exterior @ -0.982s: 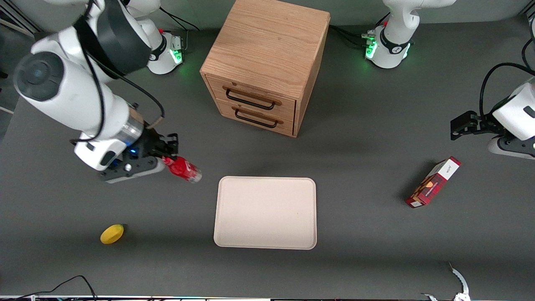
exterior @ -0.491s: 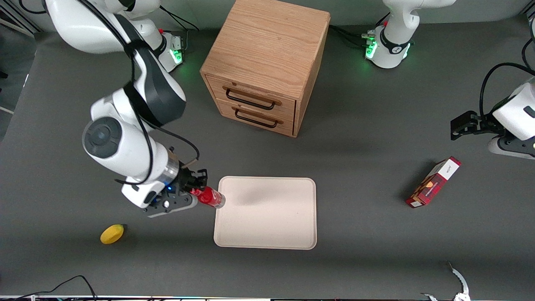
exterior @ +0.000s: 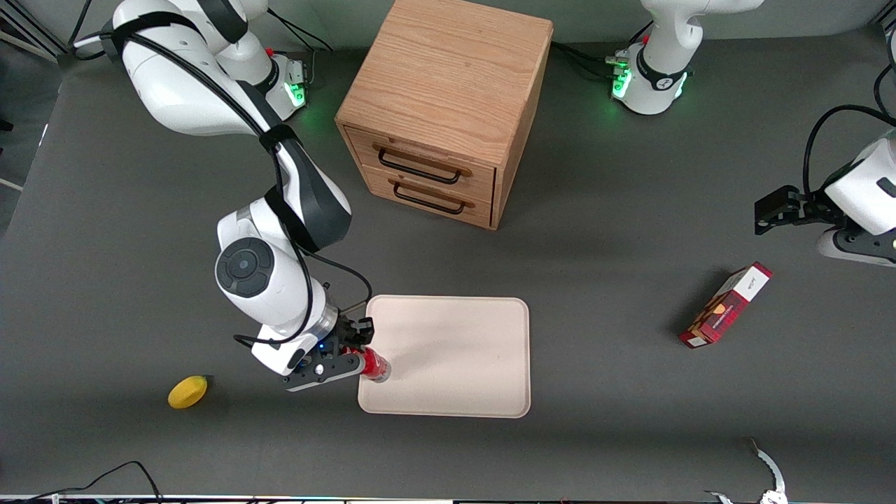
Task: Place coke bottle on tray
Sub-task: 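Carry the held bottle over to the white tray's edge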
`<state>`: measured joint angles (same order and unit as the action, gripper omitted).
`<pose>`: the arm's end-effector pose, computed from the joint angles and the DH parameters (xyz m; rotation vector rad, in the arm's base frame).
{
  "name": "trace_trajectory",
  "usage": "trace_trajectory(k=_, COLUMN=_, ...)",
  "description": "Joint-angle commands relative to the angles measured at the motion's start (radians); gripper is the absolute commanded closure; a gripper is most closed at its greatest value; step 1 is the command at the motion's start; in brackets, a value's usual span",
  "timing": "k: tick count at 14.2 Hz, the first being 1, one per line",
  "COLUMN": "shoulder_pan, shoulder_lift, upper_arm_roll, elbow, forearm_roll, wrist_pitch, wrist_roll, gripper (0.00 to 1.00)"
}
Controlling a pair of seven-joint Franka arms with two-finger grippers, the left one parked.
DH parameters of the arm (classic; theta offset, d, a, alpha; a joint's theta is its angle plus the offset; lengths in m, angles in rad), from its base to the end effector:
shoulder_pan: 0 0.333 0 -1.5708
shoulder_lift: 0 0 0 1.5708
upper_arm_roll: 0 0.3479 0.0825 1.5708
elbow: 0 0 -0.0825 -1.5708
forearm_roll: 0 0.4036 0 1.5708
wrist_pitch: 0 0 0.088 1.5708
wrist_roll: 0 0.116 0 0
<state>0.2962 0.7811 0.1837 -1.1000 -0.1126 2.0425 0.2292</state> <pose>0.7503 0.3267 0.3829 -3.0339 -0.3501 -0.2373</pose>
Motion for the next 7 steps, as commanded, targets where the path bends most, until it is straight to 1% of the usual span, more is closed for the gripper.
trace_trajectory(k=1, shoulder_pan=0.017, shoulder_lift=0.038, upper_arm_roll=-0.016, elbow=0.052, forearm_roll=-0.018, wrist_pitch=0.019, wrist_roll=0.010, gripper=1.00)
trace_trajectory(k=4, shoulder_pan=0.061, shoulder_lift=0.056, upper_arm_roll=-0.076, elbow=0.052, forearm_roll=-0.018, wrist_pitch=0.044, wrist_roll=0.015, gripper=1.00)
trace_trajectory(k=7, shoulder_pan=0.063, shoulder_lift=0.069, upper_arm_roll=-0.079, elbow=0.051, forearm_roll=-0.016, wrist_pitch=0.059, wrist_roll=0.016, gripper=1.00)
